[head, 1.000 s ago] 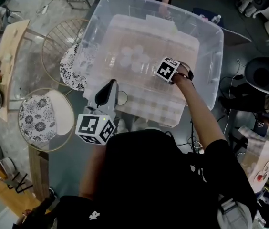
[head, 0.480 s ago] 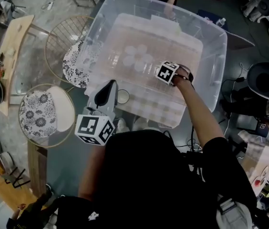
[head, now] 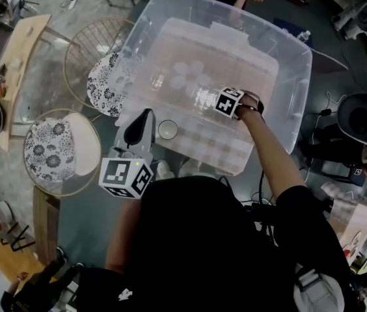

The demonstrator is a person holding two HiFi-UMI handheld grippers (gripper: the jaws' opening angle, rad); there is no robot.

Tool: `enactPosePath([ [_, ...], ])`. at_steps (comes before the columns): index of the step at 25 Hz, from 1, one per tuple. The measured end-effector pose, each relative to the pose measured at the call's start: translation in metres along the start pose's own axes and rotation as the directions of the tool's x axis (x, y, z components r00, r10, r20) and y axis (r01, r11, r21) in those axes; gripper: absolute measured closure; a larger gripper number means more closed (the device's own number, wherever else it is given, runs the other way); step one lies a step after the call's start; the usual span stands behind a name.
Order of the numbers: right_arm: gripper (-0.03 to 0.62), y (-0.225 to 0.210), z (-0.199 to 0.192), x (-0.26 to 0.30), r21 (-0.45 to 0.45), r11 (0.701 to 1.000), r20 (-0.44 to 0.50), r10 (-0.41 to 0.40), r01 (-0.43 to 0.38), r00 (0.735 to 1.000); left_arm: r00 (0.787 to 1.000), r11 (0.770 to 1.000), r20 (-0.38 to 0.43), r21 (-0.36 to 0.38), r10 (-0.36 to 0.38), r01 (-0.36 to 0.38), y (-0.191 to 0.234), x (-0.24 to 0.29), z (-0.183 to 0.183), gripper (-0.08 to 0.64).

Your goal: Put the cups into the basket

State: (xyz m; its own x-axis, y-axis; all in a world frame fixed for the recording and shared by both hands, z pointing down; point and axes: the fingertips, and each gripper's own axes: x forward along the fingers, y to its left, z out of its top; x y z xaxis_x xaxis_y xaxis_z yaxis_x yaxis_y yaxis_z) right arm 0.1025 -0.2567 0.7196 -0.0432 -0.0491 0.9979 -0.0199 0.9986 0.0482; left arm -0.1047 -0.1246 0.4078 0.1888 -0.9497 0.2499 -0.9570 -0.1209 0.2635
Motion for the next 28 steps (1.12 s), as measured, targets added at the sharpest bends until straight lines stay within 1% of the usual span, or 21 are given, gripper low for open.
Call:
enactPosePath([
  [2,0.548,0.001,0.001,-0.002,0.011,1.000,0.001,0.008,-0.008,1.000,1.000,1.000,0.008,-0.001,0.001,-0.001,0.002,-0.002,0.001,0.552],
  [3,0.518,0.002,0.001,-0.004,0.017,1.000,0.003,0.011,-0.012,1.000,1.000,1.000,0.010,-0.002,-0.001,0.001,0.002,-0.003,0.002,0.552],
  [4,0.511,0.002,0.001,-0.006,0.020,1.000,0.005,0.012,-0.012,1.000,1.000,1.000,0.013,-0.003,-0.004,0.004,0.002,-0.003,0.002,0.552],
  [10,0.511,0.005,-0.003,-0.025,0.060,0.998,0.049,0.018,-0.021,0.999,0.999,0.999,0.022,-0.007,-0.032,0.032,0.003,-0.001,0.005,0.552],
  [14,0.511,0.001,-0.007,-0.045,0.114,0.993,0.069,-0.028,0.020,0.997,0.998,0.999,0.024,-0.013,-0.050,0.051,0.003,0.000,0.005,0.552],
  [17,0.513,0.003,-0.003,-0.060,0.136,0.990,0.119,-0.038,0.021,0.992,0.998,0.998,0.026,-0.013,-0.065,0.065,0.002,0.000,0.005,0.552],
  [20,0.561,-0.005,-0.006,-0.075,0.189,0.980,0.132,-0.092,0.066,0.987,0.997,0.997,0.026,-0.014,-0.078,0.079,0.003,-0.001,0.005,0.552],
  [24,0.583,-0.015,0.000,-0.102,0.241,0.964,0.189,-0.161,0.113,0.969,0.995,0.995,0.027,-0.014,-0.096,0.096,0.003,-0.001,0.006,0.552],
  [26,0.589,-0.019,0.007,-0.121,0.270,0.954,0.241,-0.196,0.129,0.950,0.994,0.994,0.028,-0.012,-0.104,0.104,0.002,-0.002,0.006,0.552],
  [28,0.589,-0.018,0.017,-0.142,0.301,0.946,0.310,-0.217,0.121,0.926,0.993,0.994,0.030,-0.010,-0.113,0.113,0.001,-0.002,0.007,0.552],
])
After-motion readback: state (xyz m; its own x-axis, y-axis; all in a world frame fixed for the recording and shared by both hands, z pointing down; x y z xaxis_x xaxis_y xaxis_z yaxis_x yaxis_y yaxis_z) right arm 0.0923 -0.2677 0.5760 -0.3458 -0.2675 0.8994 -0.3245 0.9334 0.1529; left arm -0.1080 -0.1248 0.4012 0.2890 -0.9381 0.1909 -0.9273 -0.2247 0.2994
